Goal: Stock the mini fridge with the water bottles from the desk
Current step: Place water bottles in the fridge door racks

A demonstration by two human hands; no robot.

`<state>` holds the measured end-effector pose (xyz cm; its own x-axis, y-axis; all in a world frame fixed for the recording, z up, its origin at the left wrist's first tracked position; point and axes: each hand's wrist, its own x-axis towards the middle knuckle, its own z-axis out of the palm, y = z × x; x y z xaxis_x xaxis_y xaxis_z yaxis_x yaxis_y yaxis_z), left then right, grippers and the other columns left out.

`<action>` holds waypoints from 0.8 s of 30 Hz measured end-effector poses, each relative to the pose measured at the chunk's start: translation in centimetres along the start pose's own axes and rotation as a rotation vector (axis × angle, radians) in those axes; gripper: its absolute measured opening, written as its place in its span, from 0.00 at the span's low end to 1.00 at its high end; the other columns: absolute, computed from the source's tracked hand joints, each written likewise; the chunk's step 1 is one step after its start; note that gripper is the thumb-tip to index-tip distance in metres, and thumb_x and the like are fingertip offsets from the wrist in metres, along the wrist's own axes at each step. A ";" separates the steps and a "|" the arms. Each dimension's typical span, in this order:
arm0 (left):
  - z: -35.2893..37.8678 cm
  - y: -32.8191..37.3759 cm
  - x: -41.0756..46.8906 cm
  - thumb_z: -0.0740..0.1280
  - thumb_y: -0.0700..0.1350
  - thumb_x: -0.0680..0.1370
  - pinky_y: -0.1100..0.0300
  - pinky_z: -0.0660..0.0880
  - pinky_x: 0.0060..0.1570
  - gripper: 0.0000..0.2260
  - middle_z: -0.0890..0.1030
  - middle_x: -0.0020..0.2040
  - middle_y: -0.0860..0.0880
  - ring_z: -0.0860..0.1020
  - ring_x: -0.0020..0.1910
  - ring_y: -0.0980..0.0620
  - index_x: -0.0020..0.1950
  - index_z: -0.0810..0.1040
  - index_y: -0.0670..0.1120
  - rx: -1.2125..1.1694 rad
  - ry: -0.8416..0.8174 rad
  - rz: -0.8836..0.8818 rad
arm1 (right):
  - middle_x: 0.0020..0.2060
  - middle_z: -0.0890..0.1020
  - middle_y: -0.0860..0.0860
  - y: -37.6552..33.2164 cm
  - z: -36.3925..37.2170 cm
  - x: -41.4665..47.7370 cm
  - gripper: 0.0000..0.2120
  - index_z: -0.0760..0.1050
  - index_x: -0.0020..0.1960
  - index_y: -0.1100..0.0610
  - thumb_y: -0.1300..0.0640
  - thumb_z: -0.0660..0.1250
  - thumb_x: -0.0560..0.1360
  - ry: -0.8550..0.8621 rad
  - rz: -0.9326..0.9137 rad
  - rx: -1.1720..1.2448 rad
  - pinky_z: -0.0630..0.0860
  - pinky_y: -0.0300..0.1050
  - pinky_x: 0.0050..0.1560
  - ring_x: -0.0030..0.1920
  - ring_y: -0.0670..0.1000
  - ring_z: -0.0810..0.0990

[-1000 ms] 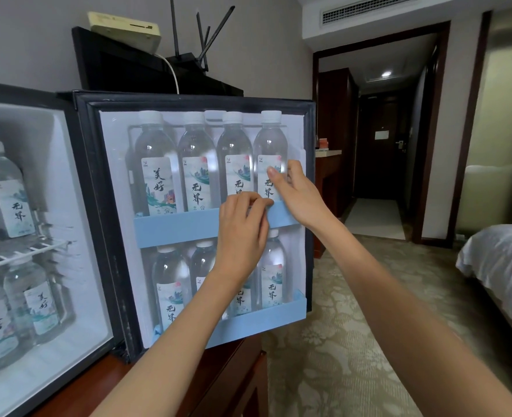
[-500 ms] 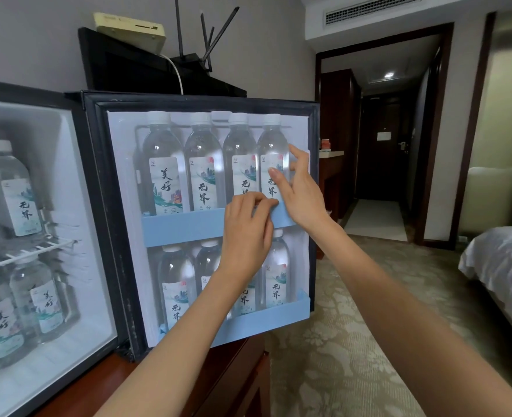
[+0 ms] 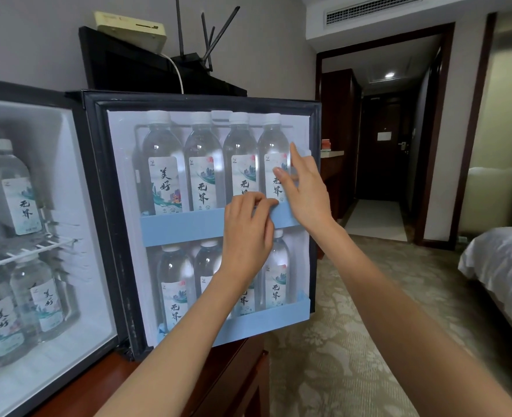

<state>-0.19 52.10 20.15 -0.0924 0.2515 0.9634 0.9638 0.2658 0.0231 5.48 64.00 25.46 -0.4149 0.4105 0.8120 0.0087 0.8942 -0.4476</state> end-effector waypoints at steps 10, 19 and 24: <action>-0.3 0.2 0.0 0.67 0.31 0.72 0.57 0.65 0.49 0.11 0.78 0.49 0.42 0.74 0.48 0.42 0.52 0.80 0.39 0.000 -0.035 -0.002 | 0.63 0.77 0.48 -0.4 0.3 -1.4 0.18 0.67 0.65 0.56 0.47 0.63 0.80 0.086 0.112 0.234 0.76 0.49 0.55 0.57 0.48 0.79; -1.2 0.5 -0.1 0.65 0.32 0.73 0.54 0.69 0.52 0.12 0.78 0.51 0.42 0.75 0.51 0.41 0.56 0.80 0.39 -0.039 -0.104 -0.016 | 0.62 0.78 0.47 -0.2 -0.4 -2.9 0.17 0.70 0.68 0.54 0.50 0.60 0.81 0.160 0.051 0.131 0.75 0.50 0.58 0.59 0.46 0.78; -1.5 1.1 -2.5 0.64 0.32 0.73 0.54 0.70 0.56 0.18 0.75 0.61 0.41 0.73 0.60 0.43 0.63 0.78 0.42 -0.106 -0.120 -0.001 | 0.60 0.75 0.51 1.0 -1.0 -4.3 0.14 0.71 0.66 0.56 0.56 0.60 0.81 0.346 0.036 0.231 0.77 0.52 0.55 0.57 0.47 0.76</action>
<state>1.45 50.32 18.18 -0.1170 0.3627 0.9245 0.9841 0.1677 0.0588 8.15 63.28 21.84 -0.0872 0.5119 0.8546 -0.2029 0.8308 -0.5183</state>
